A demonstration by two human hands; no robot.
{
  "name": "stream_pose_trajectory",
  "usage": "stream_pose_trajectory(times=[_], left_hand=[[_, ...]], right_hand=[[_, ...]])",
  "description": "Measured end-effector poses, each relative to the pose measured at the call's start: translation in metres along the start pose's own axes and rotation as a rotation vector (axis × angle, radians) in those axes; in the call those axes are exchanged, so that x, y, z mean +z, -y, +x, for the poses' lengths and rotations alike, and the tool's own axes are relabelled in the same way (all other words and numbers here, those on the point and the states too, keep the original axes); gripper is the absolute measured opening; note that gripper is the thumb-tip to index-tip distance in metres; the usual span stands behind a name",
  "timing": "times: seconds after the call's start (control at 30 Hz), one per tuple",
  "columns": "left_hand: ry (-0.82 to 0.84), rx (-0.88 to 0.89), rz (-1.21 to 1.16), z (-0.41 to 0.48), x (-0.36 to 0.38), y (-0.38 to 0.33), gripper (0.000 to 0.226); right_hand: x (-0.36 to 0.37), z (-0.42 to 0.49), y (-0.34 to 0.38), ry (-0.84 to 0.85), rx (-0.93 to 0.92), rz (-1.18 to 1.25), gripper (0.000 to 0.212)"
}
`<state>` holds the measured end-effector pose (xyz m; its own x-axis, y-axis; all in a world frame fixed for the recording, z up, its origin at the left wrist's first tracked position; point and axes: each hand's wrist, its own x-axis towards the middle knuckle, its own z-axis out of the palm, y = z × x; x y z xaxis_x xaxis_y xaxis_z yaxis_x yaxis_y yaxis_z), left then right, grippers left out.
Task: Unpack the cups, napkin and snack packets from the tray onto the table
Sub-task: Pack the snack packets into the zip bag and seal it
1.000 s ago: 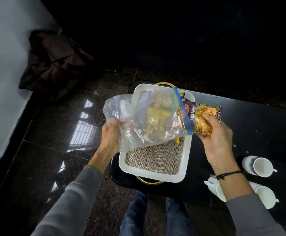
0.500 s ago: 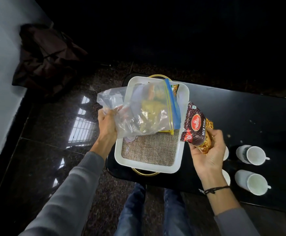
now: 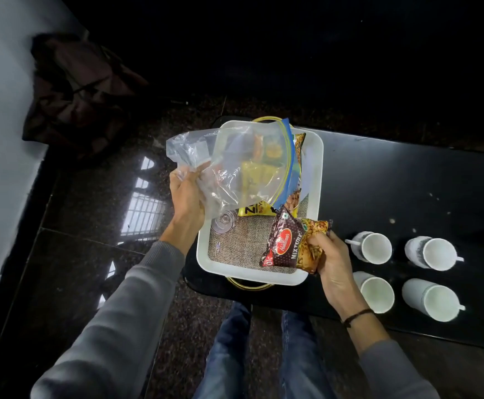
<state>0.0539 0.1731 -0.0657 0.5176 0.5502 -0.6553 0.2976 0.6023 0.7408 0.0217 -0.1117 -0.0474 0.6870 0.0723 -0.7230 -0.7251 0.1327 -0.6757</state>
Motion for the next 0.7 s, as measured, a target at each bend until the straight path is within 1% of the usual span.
stream_pose_trajectory(times=[0.07,0.13,0.23,0.27,0.3,0.4,0.47,0.6,0.67,0.7], left_hand=[[-0.016,-0.011,0.001,0.002,0.000,0.000,0.012],[-0.034,-0.029,0.014,0.004,0.000,-0.001,0.017],[-0.016,-0.033,0.040,0.001,0.002,-0.003,0.006],[0.009,-0.030,0.038,-0.001,0.004,-0.003,0.008],[0.030,-0.024,0.029,-0.003,0.006,-0.004,0.014],[0.054,-0.008,0.013,-0.009,0.009,-0.004,0.021],[0.078,-0.008,-0.005,-0.013,0.011,-0.005,0.021],[0.146,-0.019,-0.037,-0.018,0.012,-0.007,0.017],[0.164,-0.023,-0.005,-0.020,0.012,-0.007,0.018],[0.176,-0.026,0.016,-0.022,0.012,-0.008,0.019]], right_hand=[[0.001,0.002,-0.005,-0.017,0.000,-0.078,0.030],[0.003,0.005,-0.009,-0.026,-0.009,-0.162,0.021],[0.009,0.009,-0.012,-0.017,0.027,-0.354,0.015],[0.013,0.011,-0.011,-0.003,0.040,-0.436,0.016],[0.017,0.012,-0.010,0.015,0.054,-0.512,0.018],[0.027,0.018,-0.004,0.036,0.104,-0.797,0.038],[0.031,0.020,0.003,0.006,0.083,-0.943,0.039],[0.029,0.015,0.022,-0.067,-0.078,-0.996,0.031],[0.026,0.014,0.034,-0.128,-0.154,-1.011,0.024],[0.024,0.014,0.040,-0.157,-0.175,-0.996,0.024]])
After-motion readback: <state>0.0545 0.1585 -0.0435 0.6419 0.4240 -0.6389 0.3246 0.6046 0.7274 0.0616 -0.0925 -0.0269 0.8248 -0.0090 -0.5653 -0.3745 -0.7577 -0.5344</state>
